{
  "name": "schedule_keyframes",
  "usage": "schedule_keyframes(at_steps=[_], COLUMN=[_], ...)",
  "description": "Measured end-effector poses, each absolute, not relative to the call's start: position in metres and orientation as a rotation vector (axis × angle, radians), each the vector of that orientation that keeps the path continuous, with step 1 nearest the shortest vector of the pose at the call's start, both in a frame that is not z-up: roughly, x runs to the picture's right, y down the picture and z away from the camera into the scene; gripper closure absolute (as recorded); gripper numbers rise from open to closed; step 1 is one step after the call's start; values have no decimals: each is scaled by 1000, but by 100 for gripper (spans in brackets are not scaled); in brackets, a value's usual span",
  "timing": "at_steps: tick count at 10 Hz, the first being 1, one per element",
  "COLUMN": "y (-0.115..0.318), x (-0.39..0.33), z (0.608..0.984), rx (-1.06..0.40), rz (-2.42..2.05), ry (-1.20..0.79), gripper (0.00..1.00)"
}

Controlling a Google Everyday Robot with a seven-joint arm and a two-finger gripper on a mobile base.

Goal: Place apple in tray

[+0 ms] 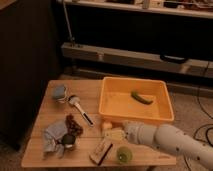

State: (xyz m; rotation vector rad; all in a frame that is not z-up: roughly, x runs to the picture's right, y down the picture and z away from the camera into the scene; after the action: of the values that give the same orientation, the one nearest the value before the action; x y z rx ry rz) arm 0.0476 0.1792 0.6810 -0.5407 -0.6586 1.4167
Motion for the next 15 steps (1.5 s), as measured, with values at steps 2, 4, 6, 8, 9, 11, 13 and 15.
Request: schedule_keyframes(at_steps=[2, 4, 6, 8, 9, 11, 13, 15], y=[179, 178, 174, 170, 169, 170, 175, 181], x=[43, 36, 37, 32, 27, 25, 27, 26], z=[696, 710, 716, 722, 725, 732, 741, 748], rx=[-543, -526, -507, -490, -484, -467, -458, -460], rz=[1526, 1515, 1500, 1467, 1450, 1452, 1465, 1461], ry=[-654, -653, -648, -631, -618, -590, -563, -537], gripper=[20, 20, 20, 20, 20, 20, 20, 20])
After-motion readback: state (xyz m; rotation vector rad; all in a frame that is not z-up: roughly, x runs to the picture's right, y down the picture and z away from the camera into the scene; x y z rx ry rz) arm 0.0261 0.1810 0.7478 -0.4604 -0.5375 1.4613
